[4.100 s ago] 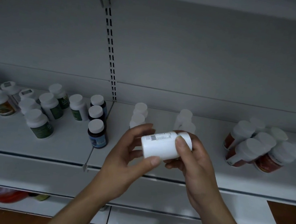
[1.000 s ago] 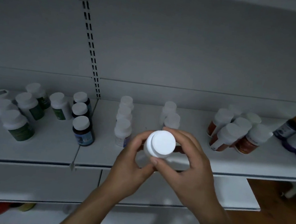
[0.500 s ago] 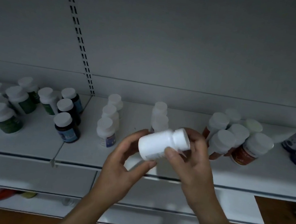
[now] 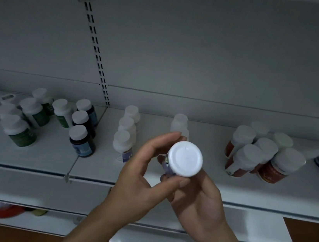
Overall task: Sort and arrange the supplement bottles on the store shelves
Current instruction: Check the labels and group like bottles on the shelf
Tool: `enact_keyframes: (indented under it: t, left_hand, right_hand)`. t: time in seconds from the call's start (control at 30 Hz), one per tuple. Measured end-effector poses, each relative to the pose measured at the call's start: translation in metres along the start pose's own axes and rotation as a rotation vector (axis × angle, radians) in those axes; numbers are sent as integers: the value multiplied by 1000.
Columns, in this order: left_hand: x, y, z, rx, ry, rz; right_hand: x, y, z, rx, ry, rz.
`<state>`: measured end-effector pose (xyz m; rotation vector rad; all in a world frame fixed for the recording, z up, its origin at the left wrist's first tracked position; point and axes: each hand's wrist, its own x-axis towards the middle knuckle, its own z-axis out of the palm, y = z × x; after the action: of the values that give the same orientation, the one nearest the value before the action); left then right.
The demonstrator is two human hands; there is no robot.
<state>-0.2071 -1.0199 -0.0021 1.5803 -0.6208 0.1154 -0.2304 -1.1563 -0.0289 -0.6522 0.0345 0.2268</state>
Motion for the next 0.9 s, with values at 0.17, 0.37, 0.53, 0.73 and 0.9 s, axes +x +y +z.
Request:
enact_keyframes:
  t: [0.17, 0.37, 0.53, 0.73, 0.9]
  left_hand:
    - [-1, 2, -3, -8, -18, 17]
    - [-3, -2, -10, -107, 39, -62]
    - [-2, -7, -14, -256, 183, -336]
    - [-1, -12, -23, -266, 94, -408]
    - [3, -12, -27, -245, -6, -320]
  right_hand:
    - [-3, 0, 1, -1, 1, -40]
    - [-1, -5, 1, -381, 181, -168]
    - [-1, -12, 4, -659, 170, -304]
    - [5, -12, 4, -698, 248, -319]
    - [6, -14, 3, -716, 227, -296]
